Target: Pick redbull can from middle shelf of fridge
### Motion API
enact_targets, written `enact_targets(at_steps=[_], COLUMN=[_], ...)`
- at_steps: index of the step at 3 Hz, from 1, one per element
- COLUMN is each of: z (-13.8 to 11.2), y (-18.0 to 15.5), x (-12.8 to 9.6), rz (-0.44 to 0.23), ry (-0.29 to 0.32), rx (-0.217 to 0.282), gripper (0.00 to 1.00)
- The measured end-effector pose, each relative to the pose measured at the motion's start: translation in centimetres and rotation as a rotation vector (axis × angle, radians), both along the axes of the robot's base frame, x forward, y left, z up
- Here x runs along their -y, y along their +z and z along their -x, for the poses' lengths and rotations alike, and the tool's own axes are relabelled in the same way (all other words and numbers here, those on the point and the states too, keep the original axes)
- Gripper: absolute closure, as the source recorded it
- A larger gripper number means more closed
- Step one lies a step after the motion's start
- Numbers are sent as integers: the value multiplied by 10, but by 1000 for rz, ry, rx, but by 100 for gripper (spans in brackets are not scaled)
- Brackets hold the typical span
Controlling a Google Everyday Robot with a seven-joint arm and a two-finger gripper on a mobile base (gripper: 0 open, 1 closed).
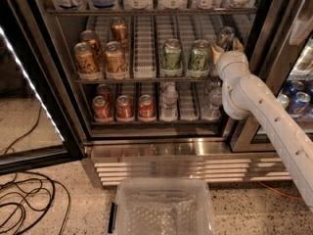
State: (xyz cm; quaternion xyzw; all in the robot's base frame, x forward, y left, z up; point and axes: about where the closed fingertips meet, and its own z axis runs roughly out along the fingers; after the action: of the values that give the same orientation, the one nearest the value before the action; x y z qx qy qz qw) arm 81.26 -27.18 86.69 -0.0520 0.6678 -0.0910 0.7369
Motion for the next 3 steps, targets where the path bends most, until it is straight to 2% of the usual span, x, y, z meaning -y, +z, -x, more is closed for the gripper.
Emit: enact_targets(at_steps=[1, 3], z=[-19, -23], y=[7, 10], x=[3, 0], rz=[9, 9], ry=[11, 9], rx=[11, 16], gripper=[45, 88])
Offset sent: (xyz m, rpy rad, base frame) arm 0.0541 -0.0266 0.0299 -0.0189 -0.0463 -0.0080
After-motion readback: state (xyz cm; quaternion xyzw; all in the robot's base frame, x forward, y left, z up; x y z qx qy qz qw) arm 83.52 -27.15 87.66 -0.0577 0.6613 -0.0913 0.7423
